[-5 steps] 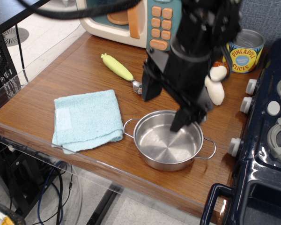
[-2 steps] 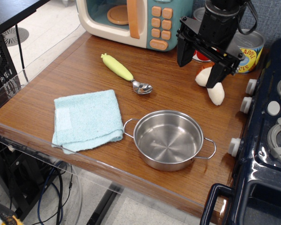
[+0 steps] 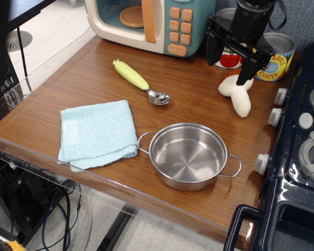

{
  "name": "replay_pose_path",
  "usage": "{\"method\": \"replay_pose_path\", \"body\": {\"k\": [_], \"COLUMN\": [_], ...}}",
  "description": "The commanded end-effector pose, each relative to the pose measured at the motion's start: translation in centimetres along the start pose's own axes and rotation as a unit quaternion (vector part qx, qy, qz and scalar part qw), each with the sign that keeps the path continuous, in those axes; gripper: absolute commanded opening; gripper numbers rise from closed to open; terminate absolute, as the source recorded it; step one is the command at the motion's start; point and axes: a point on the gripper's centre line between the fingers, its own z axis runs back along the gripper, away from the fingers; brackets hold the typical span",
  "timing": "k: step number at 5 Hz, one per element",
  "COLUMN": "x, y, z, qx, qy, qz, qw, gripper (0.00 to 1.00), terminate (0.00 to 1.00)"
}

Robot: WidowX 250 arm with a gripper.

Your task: Put the mushroom on the cloth

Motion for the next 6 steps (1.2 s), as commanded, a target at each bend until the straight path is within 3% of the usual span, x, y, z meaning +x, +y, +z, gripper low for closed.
{"method": "replay_pose_path", "body": {"k": [1, 2, 3, 5, 6], "x": [2.6, 2.9, 2.7, 1.8, 1.2], "y": [1.7, 1.6, 1.4, 0.7, 0.9], "z": [-0.2, -1.0, -1.0, -0.5, 1.1], "qx": [0.001, -0.004, -0.002, -0.003, 0.001], "qy": [-0.023, -0.032, -0.030, -0.032, -0.043], "qz": [0.001, -0.009, -0.009, -0.015, -0.022], "qw": [0.9997, 0.9994, 0.9995, 0.9994, 0.9988], "gripper": [1.00, 1.00, 0.00, 0.00, 0.00], "terminate": [0.00, 0.00, 0.00, 0.00, 0.00]}}
